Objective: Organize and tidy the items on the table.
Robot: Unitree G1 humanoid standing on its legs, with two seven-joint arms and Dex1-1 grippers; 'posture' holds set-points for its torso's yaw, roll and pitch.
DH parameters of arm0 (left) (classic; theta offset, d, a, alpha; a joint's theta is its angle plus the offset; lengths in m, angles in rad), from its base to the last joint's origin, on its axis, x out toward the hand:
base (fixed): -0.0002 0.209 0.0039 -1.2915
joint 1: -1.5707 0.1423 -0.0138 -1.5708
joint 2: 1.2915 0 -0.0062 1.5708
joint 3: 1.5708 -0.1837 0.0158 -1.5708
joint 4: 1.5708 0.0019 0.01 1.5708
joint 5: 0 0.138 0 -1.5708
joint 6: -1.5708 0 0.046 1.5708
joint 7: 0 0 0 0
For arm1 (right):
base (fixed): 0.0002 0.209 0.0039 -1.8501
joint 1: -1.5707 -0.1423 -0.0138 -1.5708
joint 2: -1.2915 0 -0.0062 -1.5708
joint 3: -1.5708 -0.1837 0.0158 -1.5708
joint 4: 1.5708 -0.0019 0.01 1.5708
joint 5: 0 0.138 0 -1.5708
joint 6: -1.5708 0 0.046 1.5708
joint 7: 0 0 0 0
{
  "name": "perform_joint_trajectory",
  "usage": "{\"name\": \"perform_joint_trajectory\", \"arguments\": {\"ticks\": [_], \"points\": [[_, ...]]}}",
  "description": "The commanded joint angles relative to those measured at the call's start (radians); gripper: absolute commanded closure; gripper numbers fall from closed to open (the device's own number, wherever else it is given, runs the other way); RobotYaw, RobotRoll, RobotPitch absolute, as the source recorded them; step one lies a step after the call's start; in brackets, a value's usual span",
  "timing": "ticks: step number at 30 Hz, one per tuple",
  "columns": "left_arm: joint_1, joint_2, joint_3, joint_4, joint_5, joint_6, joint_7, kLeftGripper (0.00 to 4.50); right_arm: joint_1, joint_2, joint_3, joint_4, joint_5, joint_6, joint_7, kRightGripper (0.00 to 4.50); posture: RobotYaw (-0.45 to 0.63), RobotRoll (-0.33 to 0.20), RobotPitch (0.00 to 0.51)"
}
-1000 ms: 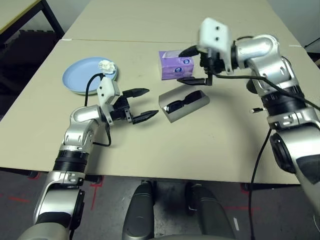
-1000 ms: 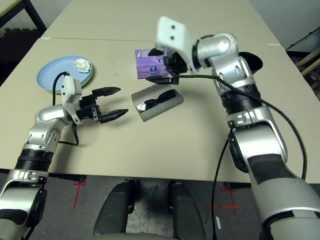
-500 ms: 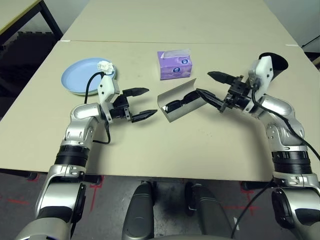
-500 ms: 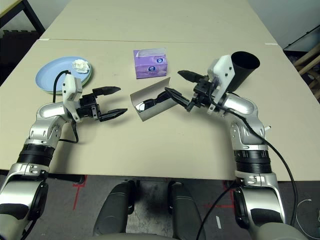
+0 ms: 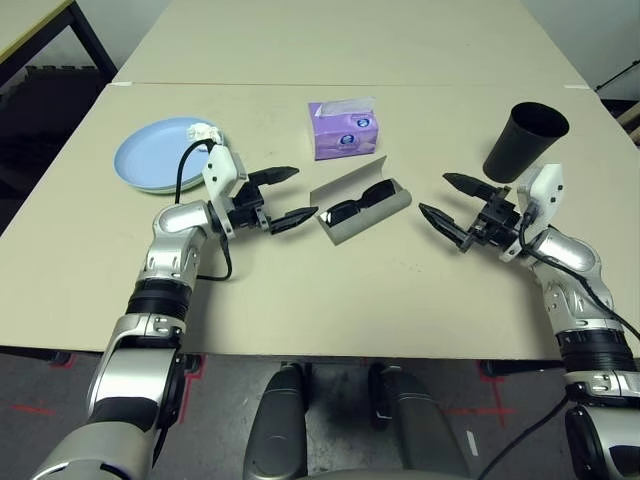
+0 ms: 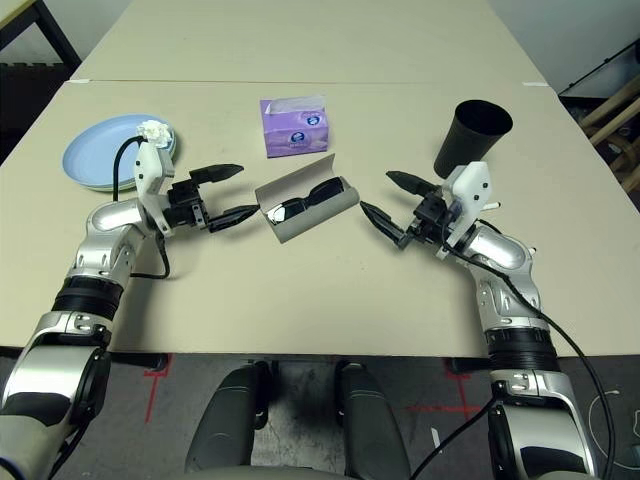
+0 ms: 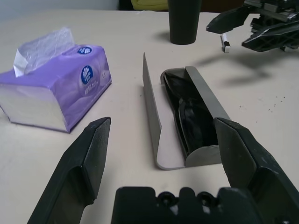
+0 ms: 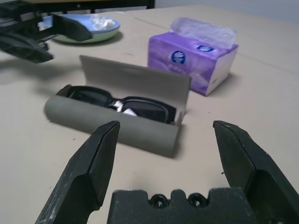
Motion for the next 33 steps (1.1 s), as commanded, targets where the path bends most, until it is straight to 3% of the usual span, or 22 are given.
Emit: {"name": "perform_joint_trajectory", "arguments": {"ticks": [1, 6, 9, 19, 33], "points": [[-0.026, -0.002, -0.002, 0.031, 0.014, -0.012, -0.013, 0.0, 0.031, -0.039, 0.016, -0.019, -0.005, -0.003, 0.026, 0.06, 0.12, 0.0, 0.207], [-0.052, -0.004, -0.001, 0.079, 0.027, -0.024, -0.01, 0.0, 0.026, -0.045, -0.001, -0.059, 0.03, 0.057, -0.014, 0.06, 0.11, 0.0, 0.208], [-0.07, -0.01, 0.013, 0.102, 0.017, -0.01, -0.006, 0.62, 0.026, -0.051, 0.006, -0.084, 0.032, 0.069, -0.018, 0.0, 0.1, 0.0, 0.207], [-0.107, -0.004, -0.002, 0.194, 0.077, -0.053, 0.019, 4.46, 0.037, -0.065, 0.012, -0.114, 0.035, 0.085, -0.015, 0.0, 0.09, 0.0, 0.208], [-0.153, -0.036, -0.011, 0.258, 0.138, -0.099, 0.078, 4.46, 0.06, -0.072, 0.011, -0.097, 0.036, 0.057, 0.003, 0.0, 0.08, 0.0, 0.209]]}}
